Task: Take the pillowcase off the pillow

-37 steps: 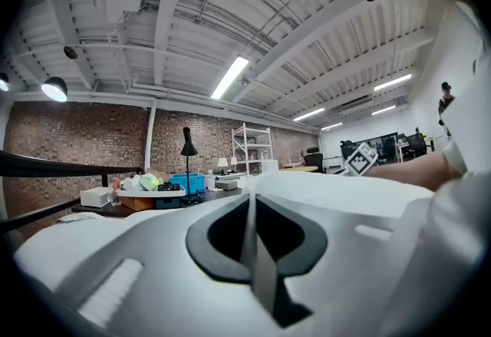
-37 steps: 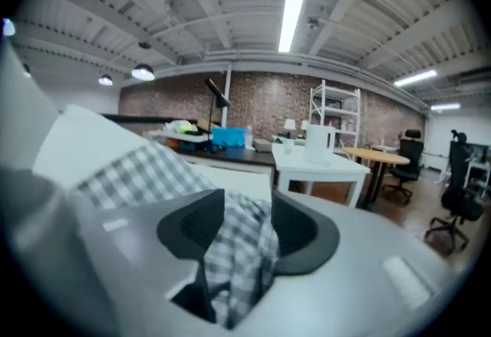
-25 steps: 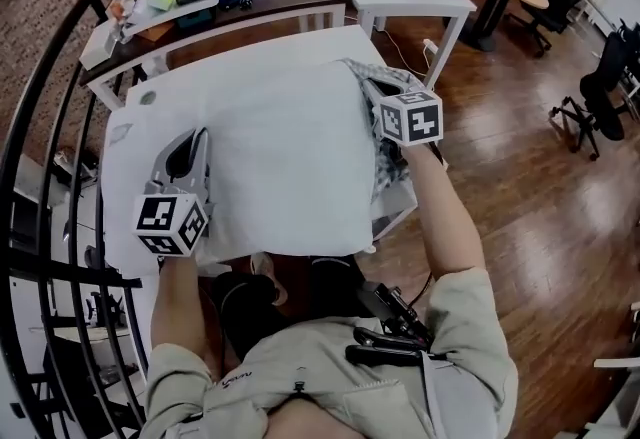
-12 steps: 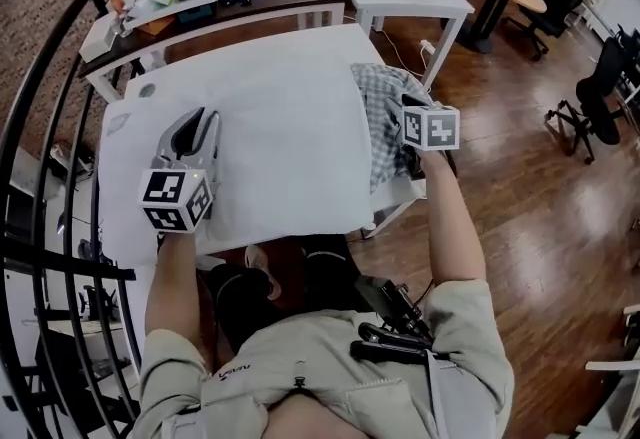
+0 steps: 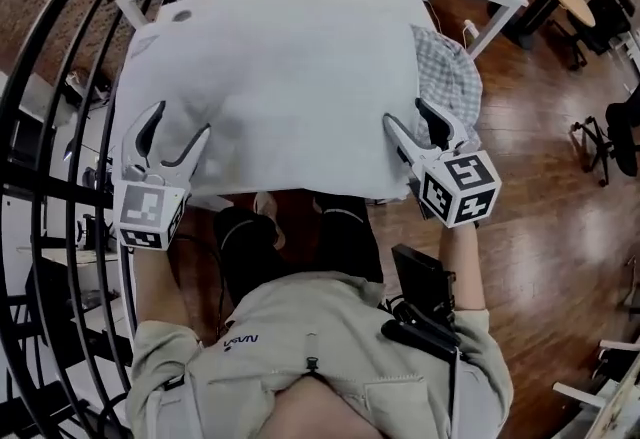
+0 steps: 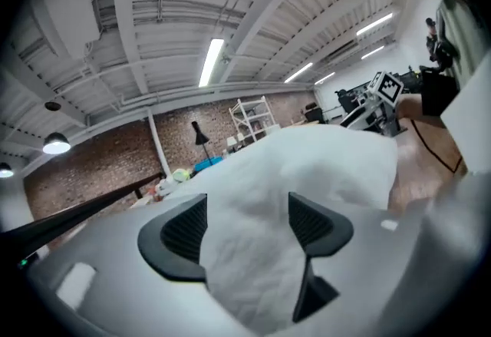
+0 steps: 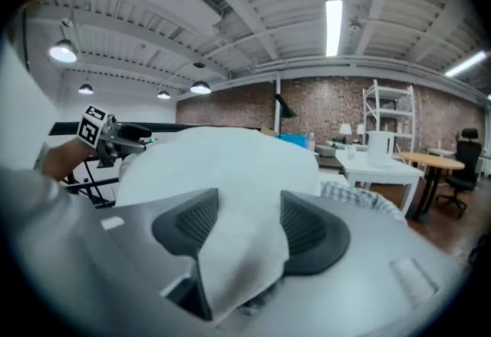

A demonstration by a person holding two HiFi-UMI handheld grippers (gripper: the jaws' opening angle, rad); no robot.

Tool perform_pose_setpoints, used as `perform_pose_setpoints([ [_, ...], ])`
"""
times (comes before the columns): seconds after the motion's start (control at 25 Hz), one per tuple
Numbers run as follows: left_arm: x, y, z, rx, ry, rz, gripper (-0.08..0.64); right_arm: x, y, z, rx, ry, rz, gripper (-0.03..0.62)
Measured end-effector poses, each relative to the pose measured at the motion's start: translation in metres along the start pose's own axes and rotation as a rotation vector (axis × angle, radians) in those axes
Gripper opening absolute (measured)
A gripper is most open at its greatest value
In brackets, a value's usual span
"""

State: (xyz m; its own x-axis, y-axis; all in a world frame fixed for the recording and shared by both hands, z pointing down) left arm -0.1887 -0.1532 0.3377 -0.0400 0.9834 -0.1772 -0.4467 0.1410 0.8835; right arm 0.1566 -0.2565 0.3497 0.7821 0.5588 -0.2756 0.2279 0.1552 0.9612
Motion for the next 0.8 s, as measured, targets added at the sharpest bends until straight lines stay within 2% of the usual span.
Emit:
perform_pose_setpoints([
  [0.04,0.002,0.018,-0.007,0.016,-0.018,-0.052,0.319,-0.006,0.008,-0.002,-0.006,-0.003,-0.021,0.249],
  [0.12,0.0,0.052,-0.015,0.101,-0.019,-0.116,0.341,-0.017,0.022,-0.003,-0.034,-0.016,-0.044,0.245],
  [0.2,-0.009,0.072,-0.012,0.211,0.029,-0.11,0.343,-0.026,0.028,-0.002,-0.036,-0.008,-0.05,0.193],
  [0.24,-0.013,0.075,-0.01,0.252,0.059,-0.088,0.304,-0.028,0.027,-0.001,-0.021,0.012,-0.044,0.163],
  [0.36,-0.021,0.061,-0.016,0.394,0.098,0.03,0.099,-0.031,0.005,0.003,0.054,0.087,0.026,0.057],
  [0.4,-0.023,0.052,-0.024,0.46,0.096,0.074,0.058,-0.035,-0.006,0.006,0.076,0.108,0.061,0.043],
  [0.48,-0.031,0.031,-0.038,0.551,0.083,0.156,0.028,-0.043,-0.027,0.015,0.121,0.155,0.129,0.029],
  [0.56,-0.038,0.007,-0.044,0.567,0.073,0.233,0.023,-0.045,-0.05,0.024,0.168,0.208,0.199,0.022],
  [0.68,-0.051,-0.034,-0.048,0.529,0.072,0.341,0.021,-0.042,-0.085,0.038,0.234,0.282,0.289,0.02],
  [0.8,-0.075,-0.054,-0.051,0.488,0.068,0.385,0.021,-0.048,-0.1,0.065,0.273,0.361,0.304,0.02],
])
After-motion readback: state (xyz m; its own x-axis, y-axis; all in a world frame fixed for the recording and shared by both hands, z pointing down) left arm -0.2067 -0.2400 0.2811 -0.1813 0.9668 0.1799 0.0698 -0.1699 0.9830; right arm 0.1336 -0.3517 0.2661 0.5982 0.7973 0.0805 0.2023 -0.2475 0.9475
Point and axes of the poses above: the fingertips, and each gripper's own axes: x backward along the fingers, z to its right, y out of its underside, the point moved 4 cm from there along x, backward along the fingers, and after that the axes turned 9 degrees about -y, right-handed, at the moved point
